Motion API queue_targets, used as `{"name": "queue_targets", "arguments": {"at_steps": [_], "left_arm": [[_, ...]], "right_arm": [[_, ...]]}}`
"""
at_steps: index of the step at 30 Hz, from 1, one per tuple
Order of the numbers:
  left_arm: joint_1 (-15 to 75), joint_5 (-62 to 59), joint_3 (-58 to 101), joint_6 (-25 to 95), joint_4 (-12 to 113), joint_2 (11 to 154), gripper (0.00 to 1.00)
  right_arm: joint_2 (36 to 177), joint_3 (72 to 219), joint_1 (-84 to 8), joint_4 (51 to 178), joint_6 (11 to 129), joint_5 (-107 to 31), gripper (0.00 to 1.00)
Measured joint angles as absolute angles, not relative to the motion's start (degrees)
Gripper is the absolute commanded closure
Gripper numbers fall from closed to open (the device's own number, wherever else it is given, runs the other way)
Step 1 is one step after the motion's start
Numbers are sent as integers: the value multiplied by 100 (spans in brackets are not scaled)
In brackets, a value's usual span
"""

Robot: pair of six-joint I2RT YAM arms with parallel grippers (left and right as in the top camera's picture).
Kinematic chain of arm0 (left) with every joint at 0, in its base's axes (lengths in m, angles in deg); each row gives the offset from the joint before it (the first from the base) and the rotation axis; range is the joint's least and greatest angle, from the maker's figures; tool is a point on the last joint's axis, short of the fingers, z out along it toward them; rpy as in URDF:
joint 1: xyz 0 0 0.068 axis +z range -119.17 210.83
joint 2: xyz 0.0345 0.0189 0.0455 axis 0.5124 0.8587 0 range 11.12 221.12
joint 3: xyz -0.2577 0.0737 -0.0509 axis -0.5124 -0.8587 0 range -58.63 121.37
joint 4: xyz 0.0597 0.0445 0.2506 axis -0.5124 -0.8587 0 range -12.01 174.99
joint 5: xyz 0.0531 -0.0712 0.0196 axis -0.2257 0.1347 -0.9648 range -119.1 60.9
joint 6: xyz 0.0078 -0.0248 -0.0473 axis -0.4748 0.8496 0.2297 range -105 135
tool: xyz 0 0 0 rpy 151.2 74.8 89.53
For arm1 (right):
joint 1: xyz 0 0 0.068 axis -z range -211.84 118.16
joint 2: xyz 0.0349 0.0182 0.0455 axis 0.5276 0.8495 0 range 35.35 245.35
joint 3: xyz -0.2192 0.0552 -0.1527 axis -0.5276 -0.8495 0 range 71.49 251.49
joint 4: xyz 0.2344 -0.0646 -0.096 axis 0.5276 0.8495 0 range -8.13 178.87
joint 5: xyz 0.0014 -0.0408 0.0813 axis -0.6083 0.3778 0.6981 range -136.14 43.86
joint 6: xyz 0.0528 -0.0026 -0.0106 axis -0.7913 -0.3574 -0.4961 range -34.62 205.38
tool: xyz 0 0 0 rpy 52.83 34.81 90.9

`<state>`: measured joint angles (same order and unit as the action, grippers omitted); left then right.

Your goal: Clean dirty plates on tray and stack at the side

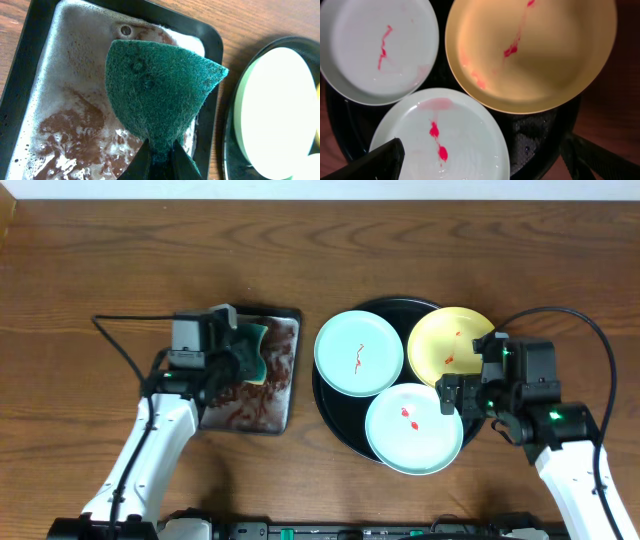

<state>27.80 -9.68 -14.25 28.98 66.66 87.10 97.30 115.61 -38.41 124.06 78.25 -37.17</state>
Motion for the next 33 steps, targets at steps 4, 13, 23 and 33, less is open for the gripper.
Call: {"name": "queue_targets", "arguments": {"at_steps": [4, 13, 23, 33], "left_arm": [[2983, -485, -1425, 2904, 6668, 8710, 93], [3044, 20, -1425, 2861, 6670, 8710, 93], [3044, 79, -1425, 2850, 6692, 8710, 93], [2963, -128, -1440, 2848, 6710, 8723, 93]], "right_arm": [[9980, 11561, -3841, 12406, 7825, -3695, 1], [10362, 11561, -3841, 12404, 7825, -3688, 1], [10456, 11561, -3841, 12360, 7825, -3678, 1], [10456, 11561, -3841, 12360, 7825, -3673, 1]]}}
